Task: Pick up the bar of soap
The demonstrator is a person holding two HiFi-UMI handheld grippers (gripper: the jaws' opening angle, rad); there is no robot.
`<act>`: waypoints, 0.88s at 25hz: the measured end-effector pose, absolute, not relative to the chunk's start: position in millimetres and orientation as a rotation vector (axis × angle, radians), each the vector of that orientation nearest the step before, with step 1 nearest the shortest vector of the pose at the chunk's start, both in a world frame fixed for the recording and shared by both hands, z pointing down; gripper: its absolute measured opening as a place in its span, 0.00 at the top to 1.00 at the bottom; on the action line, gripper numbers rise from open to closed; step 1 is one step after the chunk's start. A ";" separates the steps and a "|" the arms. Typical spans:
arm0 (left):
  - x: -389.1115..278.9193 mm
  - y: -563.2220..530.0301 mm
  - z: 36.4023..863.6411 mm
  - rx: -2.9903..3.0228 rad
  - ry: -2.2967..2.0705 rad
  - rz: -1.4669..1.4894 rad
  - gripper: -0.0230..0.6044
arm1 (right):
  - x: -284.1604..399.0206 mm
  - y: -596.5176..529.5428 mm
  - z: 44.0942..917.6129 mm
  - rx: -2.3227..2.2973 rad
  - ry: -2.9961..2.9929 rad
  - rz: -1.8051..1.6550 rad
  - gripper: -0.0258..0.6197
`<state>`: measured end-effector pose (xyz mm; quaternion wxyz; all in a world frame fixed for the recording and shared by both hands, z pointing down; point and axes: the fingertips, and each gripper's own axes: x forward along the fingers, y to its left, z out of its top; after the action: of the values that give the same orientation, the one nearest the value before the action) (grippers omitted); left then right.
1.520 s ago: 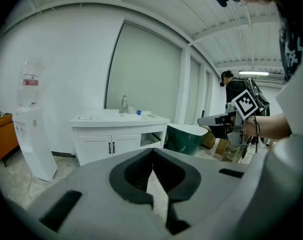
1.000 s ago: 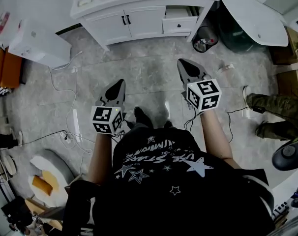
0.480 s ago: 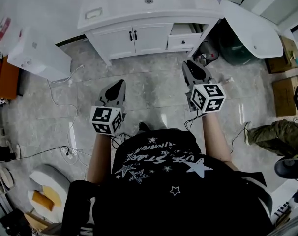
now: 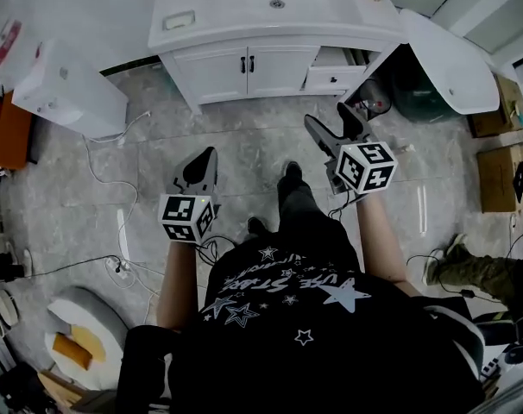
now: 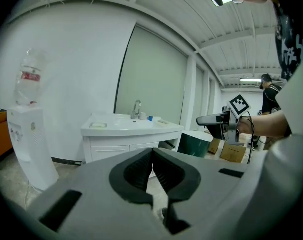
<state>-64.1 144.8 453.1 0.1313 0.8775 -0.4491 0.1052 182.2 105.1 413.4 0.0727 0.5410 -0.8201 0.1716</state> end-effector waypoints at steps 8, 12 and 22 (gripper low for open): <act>-107.8 117.9 460.5 2.427 -1.448 0.296 0.95 | 138.4 35.6 421.5 1.493 -2.512 0.496 0.33; -115.1 90.2 463.8 2.394 -1.469 0.328 0.95 | 128.1 -3.8 425.1 1.462 -2.544 0.509 0.33; -91.8 -4.9 462.0 2.319 -1.553 0.370 0.95 | 141.7 -121.3 439.8 1.306 -2.583 0.547 0.34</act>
<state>-91.8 -4.9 462.0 0.1624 0.8127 -0.5444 0.1297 141.7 -121.3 439.8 0.0979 0.4414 -0.8726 0.1848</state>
